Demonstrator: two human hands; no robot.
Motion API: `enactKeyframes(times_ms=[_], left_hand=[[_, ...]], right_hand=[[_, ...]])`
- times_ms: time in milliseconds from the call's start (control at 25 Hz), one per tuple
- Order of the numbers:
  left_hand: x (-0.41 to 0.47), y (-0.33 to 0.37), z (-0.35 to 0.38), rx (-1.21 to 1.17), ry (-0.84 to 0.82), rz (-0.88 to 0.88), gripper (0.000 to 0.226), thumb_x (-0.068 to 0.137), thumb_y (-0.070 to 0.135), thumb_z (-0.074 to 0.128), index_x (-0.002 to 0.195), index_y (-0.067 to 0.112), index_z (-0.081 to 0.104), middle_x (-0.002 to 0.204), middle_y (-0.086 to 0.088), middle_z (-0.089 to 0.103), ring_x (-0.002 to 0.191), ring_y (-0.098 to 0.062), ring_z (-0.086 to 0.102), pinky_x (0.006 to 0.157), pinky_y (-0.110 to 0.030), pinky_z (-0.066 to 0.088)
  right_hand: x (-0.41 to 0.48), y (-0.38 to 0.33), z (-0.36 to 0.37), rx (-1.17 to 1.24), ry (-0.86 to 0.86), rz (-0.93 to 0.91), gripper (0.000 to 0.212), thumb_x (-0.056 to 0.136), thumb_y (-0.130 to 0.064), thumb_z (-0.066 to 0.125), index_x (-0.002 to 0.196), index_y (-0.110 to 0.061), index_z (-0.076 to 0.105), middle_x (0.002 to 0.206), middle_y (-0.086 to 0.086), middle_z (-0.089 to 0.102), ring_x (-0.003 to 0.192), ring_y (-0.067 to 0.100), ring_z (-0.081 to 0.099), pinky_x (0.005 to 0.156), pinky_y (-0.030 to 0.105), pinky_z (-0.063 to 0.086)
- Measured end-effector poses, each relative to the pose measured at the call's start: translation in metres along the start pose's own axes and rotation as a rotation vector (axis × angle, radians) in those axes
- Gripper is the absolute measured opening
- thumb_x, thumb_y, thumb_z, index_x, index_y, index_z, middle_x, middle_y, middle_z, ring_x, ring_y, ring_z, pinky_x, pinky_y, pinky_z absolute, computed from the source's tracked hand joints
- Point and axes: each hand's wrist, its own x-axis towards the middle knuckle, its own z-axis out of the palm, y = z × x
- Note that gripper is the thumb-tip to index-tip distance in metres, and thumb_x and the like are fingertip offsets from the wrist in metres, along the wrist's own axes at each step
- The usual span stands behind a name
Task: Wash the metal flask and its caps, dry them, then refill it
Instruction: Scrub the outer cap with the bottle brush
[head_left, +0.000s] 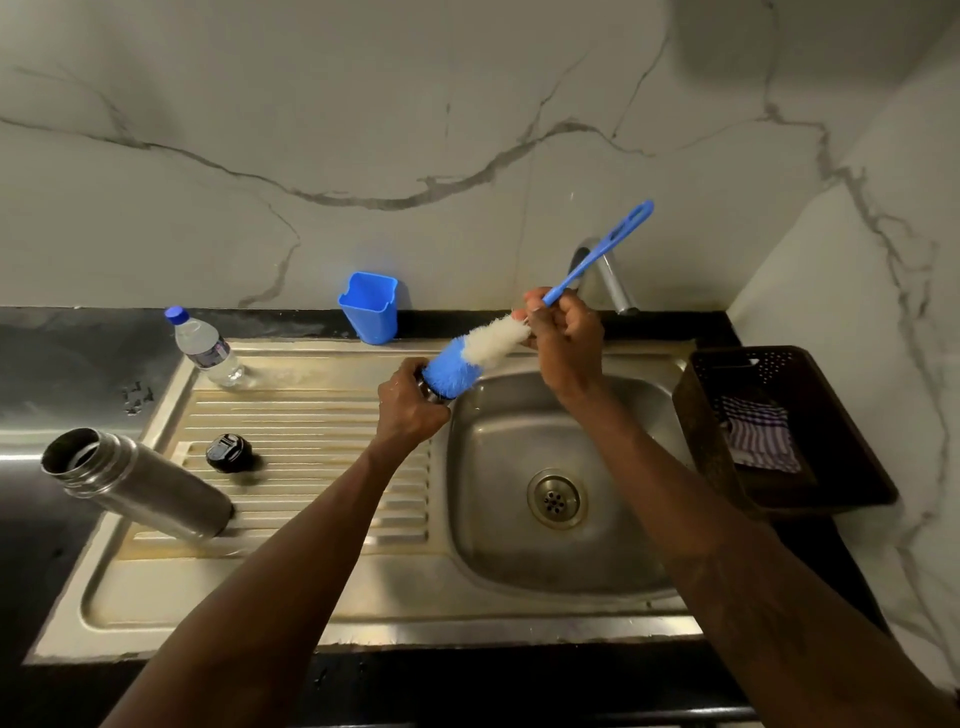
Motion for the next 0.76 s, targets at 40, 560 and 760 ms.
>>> enactKeyframes(times_ms=[40, 560, 760], left_hand=[[-0.002, -0.001, 0.0, 0.01, 0.001, 0.02, 0.072, 0.069, 0.007, 0.093, 0.13, 0.013, 0.055, 0.118, 0.0, 0.064, 0.113, -0.021, 0.066, 0.085, -0.026, 0.053], [-0.026, -0.004, 0.02, 0.16, -0.05, 0.343, 0.061, 0.077, 0.022, 0.092, 0.133, 0.011, 0.07, 0.117, -0.009, 0.077, 0.106, -0.024, 0.073, 0.096, -0.039, 0.06], [-0.031, -0.007, 0.027, 0.233, -0.064, 0.375, 0.059, 0.074, 0.019, 0.093, 0.128, 0.008, 0.072, 0.111, -0.011, 0.077, 0.1, -0.025, 0.074, 0.089, -0.03, 0.055]], right_hand=[[-0.004, 0.006, -0.003, 0.032, -0.017, 0.037, 0.008, 0.101, -0.026, 0.063, 0.098, -0.025, 0.07, 0.091, 0.004, 0.078, 0.09, 0.02, 0.075, 0.079, 0.049, 0.063], [-0.038, 0.035, -0.053, -0.521, -0.004, 0.312, 0.05, 0.102, -0.048, 0.053, 0.078, -0.008, 0.072, 0.062, 0.003, 0.07, 0.051, 0.019, 0.069, 0.055, 0.042, 0.062], [-0.059, 0.04, -0.056, -0.981, -0.224, -0.756, 0.029, 0.093, -0.042, 0.068, 0.092, -0.013, 0.068, 0.087, 0.004, 0.067, 0.079, 0.021, 0.062, 0.074, 0.036, 0.052]])
